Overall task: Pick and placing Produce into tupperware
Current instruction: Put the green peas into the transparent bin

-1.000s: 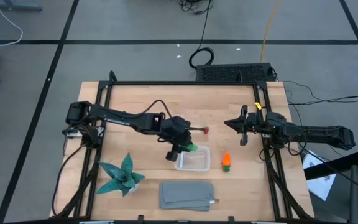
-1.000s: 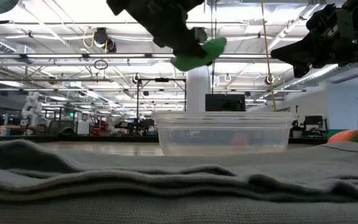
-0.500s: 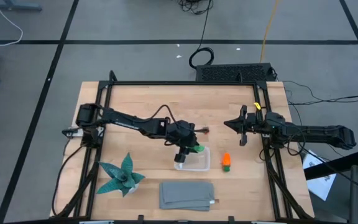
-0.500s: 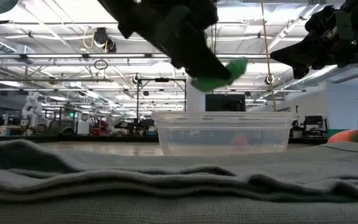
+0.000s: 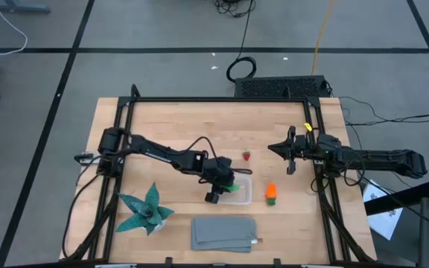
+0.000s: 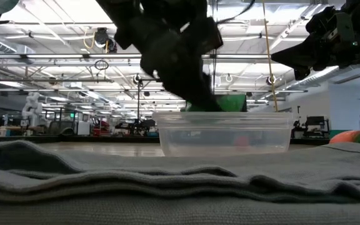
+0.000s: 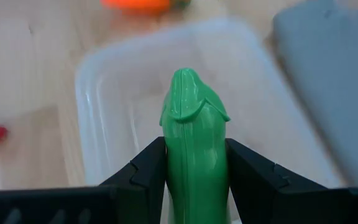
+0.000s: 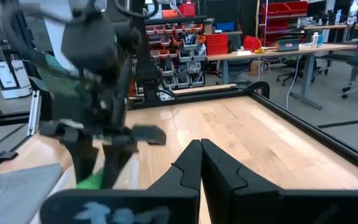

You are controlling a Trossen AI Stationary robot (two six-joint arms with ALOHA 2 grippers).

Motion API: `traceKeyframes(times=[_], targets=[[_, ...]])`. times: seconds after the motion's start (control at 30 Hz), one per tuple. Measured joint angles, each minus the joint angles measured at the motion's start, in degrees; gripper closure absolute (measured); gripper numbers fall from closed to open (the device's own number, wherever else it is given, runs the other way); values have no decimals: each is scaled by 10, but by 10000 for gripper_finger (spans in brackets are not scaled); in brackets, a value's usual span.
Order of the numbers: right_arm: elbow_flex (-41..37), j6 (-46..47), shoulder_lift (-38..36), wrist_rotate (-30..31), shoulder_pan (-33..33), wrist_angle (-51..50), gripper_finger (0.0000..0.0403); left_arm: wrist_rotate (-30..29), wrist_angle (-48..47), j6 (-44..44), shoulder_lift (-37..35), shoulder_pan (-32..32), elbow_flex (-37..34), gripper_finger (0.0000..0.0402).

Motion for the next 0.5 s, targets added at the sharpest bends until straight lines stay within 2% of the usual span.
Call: traceKeyframes(times=[0.5], targets=[[0,0,0,0,0,0,403,-4,-2,3,25,0,0,259]])
